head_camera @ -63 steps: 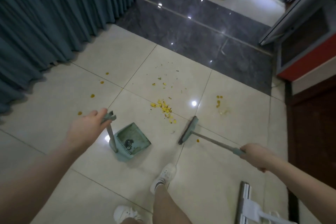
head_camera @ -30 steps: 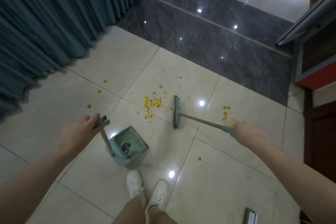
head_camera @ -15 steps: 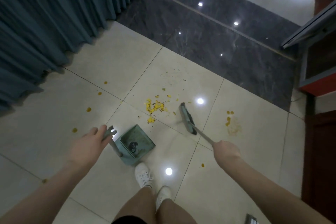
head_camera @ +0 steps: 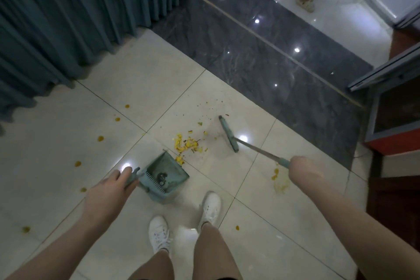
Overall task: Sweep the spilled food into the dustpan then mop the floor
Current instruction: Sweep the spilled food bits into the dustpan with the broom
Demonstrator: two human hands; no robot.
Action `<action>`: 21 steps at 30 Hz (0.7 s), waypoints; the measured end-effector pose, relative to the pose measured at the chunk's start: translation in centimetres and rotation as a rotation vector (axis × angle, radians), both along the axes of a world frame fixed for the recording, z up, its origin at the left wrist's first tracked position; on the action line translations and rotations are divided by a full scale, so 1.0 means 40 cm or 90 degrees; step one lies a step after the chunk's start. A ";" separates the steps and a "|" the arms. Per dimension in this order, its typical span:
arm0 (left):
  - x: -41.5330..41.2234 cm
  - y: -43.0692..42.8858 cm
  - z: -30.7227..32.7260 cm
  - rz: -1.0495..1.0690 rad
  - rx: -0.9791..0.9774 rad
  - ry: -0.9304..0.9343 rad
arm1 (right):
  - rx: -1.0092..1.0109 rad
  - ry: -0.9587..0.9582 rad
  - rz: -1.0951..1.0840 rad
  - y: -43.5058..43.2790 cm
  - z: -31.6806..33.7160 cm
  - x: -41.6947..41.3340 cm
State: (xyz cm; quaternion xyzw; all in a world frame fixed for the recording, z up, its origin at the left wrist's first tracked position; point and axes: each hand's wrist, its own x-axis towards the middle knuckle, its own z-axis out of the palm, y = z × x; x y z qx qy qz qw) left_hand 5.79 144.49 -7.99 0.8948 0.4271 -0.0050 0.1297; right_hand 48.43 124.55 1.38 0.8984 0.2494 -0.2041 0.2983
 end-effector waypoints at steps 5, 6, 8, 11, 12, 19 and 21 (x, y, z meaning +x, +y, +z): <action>0.042 0.026 0.031 0.070 -0.031 0.051 | 0.048 0.107 -0.108 0.146 -0.051 0.140; 0.049 0.033 0.038 0.077 -0.025 0.062 | 0.073 0.110 -0.113 0.168 -0.068 0.183; 0.075 0.052 0.049 0.099 -0.012 0.076 | 0.105 0.103 -0.077 0.208 -0.093 0.276; 0.134 0.099 0.053 0.125 0.007 0.081 | 0.122 0.088 -0.053 0.248 -0.110 0.416; 0.158 0.115 0.053 0.129 0.007 0.084 | 0.128 0.083 -0.040 0.264 -0.119 0.462; 0.279 0.196 0.023 0.096 0.023 0.088 | 0.225 0.202 -0.119 0.455 -0.237 0.677; 0.292 0.212 0.016 0.097 0.015 0.098 | 0.250 0.245 -0.199 0.499 -0.280 0.702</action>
